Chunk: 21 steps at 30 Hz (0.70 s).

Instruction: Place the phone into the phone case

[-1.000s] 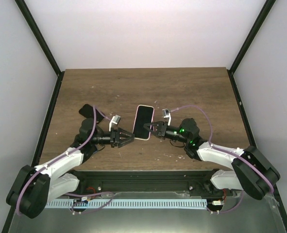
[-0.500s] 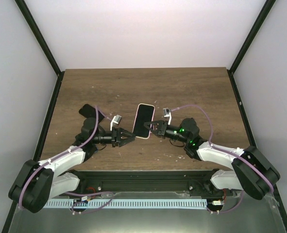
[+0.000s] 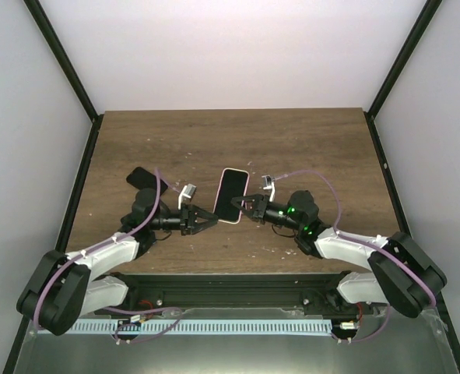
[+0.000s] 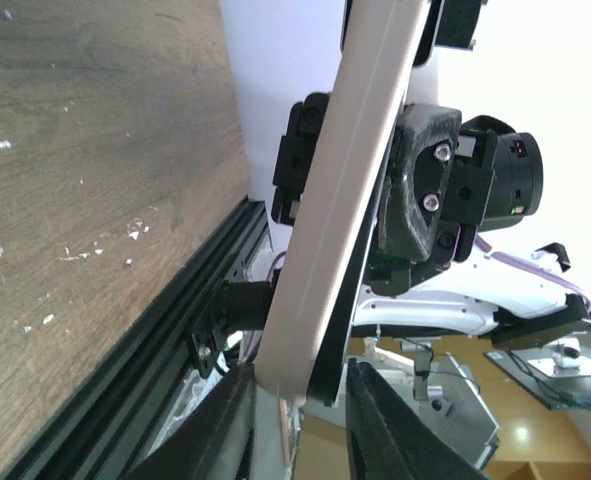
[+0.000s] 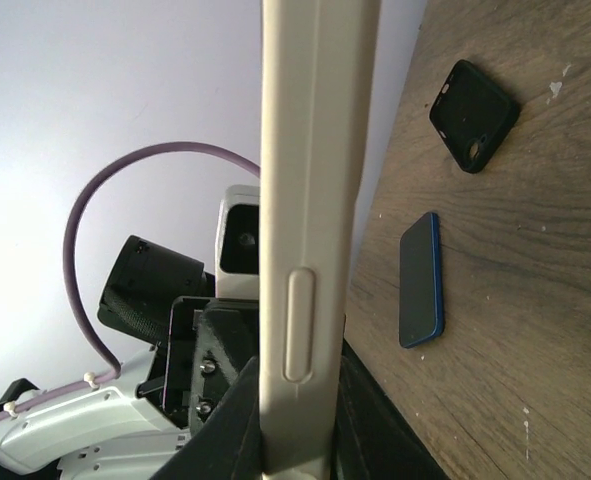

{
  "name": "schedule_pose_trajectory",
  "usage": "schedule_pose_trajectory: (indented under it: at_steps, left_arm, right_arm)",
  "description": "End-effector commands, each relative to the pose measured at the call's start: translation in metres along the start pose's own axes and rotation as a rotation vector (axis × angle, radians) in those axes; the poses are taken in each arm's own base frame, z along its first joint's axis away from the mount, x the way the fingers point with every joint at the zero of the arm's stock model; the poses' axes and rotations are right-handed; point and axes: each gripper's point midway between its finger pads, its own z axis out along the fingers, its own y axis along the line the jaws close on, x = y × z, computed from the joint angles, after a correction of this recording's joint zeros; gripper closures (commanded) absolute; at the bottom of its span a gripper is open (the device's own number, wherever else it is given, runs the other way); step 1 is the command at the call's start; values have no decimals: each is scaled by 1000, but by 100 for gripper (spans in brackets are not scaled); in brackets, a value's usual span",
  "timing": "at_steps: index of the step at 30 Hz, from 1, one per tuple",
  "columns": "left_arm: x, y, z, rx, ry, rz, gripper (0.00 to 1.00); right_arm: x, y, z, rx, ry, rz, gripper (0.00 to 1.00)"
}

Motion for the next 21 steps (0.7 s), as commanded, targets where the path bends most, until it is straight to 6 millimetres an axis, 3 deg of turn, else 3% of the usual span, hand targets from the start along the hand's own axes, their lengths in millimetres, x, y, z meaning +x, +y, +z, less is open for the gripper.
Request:
schedule_pose_trajectory:
  at_steps: [1, 3, 11, 16, 18, 21]
  left_arm:
    - [-6, -8, 2, 18, -16, 48, 66]
    - [-6, -7, 2, 17, -17, 46, 64]
    - [-7, 0, 3, 4, -17, 23, 93]
    - [-7, 16, 4, -64, -8, -2, 100]
    - [-8, 17, 4, -69, -12, 18, 100]
    - [-10, 11, 4, -47, -21, 42, 100]
  right_arm:
    - [-1, 23, 0, -86, -3, -52, 93]
    - [0, 21, 0, -83, -1, -50, 93]
    - [3, 14, 0, -65, 8, -61, 93]
    - [5, 6, -2, -22, 13, -74, 92]
    - [12, 5, 1, -17, 65, -52, 84]
    - [26, 11, 5, -36, 165, -50, 63]
